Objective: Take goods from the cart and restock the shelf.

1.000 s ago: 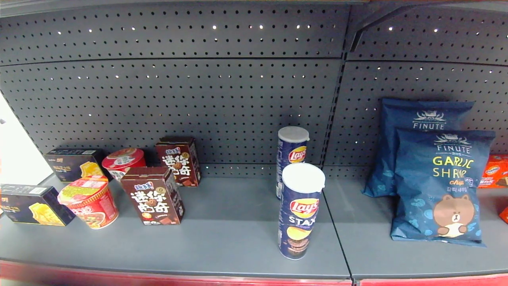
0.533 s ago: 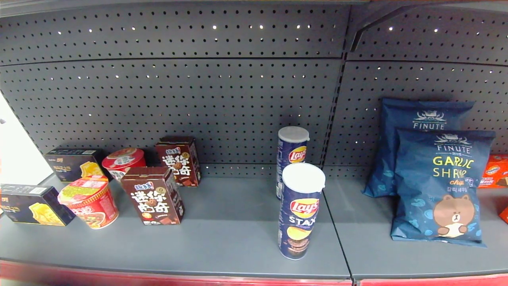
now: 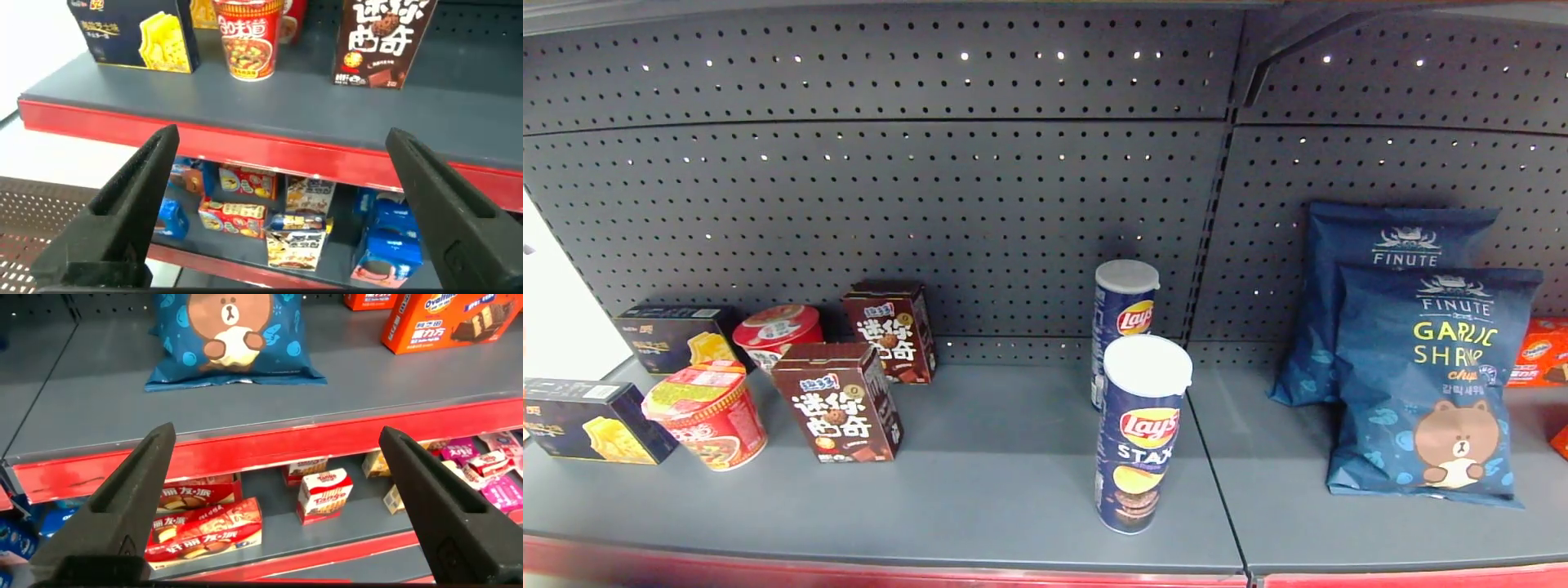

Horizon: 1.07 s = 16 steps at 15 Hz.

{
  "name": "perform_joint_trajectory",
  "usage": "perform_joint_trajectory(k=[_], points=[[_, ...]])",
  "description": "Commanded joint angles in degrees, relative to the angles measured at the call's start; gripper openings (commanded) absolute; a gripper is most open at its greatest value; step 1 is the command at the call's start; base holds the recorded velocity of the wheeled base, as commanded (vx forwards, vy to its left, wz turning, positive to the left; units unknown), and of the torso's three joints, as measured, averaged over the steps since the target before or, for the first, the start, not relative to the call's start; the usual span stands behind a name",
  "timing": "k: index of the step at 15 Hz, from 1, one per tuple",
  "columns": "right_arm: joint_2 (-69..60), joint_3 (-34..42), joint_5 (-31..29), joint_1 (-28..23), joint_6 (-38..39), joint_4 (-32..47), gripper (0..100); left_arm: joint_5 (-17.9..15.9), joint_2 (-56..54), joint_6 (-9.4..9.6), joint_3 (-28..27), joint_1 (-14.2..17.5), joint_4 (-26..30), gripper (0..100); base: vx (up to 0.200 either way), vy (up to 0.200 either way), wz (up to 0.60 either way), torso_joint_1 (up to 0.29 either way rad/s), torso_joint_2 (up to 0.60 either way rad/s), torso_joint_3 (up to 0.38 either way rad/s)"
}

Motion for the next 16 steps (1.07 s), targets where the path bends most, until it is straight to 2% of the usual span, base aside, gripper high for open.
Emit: perform_joint_trajectory(k=[1, 3, 4, 5, 6, 7, 8, 9, 10, 12, 13, 14, 16], points=[[0.2, 0.0, -0.1, 0.0, 0.0, -0.1, 100, 0.1, 0.2, 0.0, 0.0, 0.0, 0.0, 100, 0.0, 0.0, 0.0, 0.0, 0.0, 0.0], [0.2, 0.0, -0.1, 0.0, 0.0, 0.0, 100, -1.2, 0.3, 0.62, 0.0, 0.0, 0.2, 100, 0.0, 0.0, 0.0, 0.0, 0.0, 0.0], [0.2, 0.0, -0.1, 0.0, 0.0, 0.0, 100, -5.2, 0.3, 1.5, 0.0, -0.1, 0.2, 100, 0.0, 0.0, 0.0, 0.0, 0.0, 0.0], [0.2, 0.0, -0.1, 0.0, 0.0, 0.0, 100, -8.0, 0.3, 3.17, 0.0, -0.1, 0.2, 100, 0.0, 0.0, 0.0, 0.0, 0.0, 0.0], [0.2, 0.0, 0.0, 0.0, 0.0, 0.0, 100, -10.1, 0.3, 5.8, 0.0, -0.4, 0.3, 100, 0.0, 0.0, 0.0, 0.0, 0.0, 0.0], [0.2, 0.0, 0.0, 0.0, 0.0, 0.0, 100, -10.5, -0.8, 5.89, 0.0, -9.0, 0.7, 100, 0.0, 0.0, 0.0, 0.0, 0.0, 0.0], [0.2, 0.0, 0.0, 0.0, 0.0, 0.0, 100, -9.1, -1.4, 4.31, -0.1, -9.1, 1.5, 100, 0.0, 0.0, 0.0, 0.0, 0.0, 0.0], [0.2, 0.0, 0.0, 0.0, 0.0, 0.0, 100, -3.9, -1.2, 3.52, -0.2, -6.1, 2.2, 100, 0.0, 0.0, 0.0, 0.0, 0.0, 0.0], [0.2, 0.0, 0.0, 0.0, 0.0, 0.0, 100, -2.2, -1.3, 3.52, -0.1, -4.4, 2.0, 100, 0.0, 0.0, 0.0, 0.0, 0.0, 0.0], [0.2, 0.0, 0.0, 0.0, 0.0, 0.0, 100, -2.0, -1.3, 3.17, -0.1, -4.7, 1.9, 100, 0.0, 0.0, 0.0, 0.0, 0.0, 0.0], [0.2, 0.0, 0.0, 0.0, 0.0, 0.0, 100, -3.2, -1.7, 1.76, -0.1, -5.6, 1.7, 100, 0.0, 0.0, 0.0, 0.0, 0.0, 0.0], [0.2, 0.0, 0.0, 0.0, 0.0, 0.0, 100, -4.5, -3.3, 1.85, 0.0, -7.5, 1.6, 100, 0.0, 0.0, 0.0, 0.0, 0.0, 0.0], [0.2, 0.0, 0.0, 0.0, 0.0, -0.1, 100, -5.4, -4.8, 2.02, 0.0, -7.4, 1.6, 100, 0.0, 0.0, 0.0, 0.0, 0.0, 0.0]])
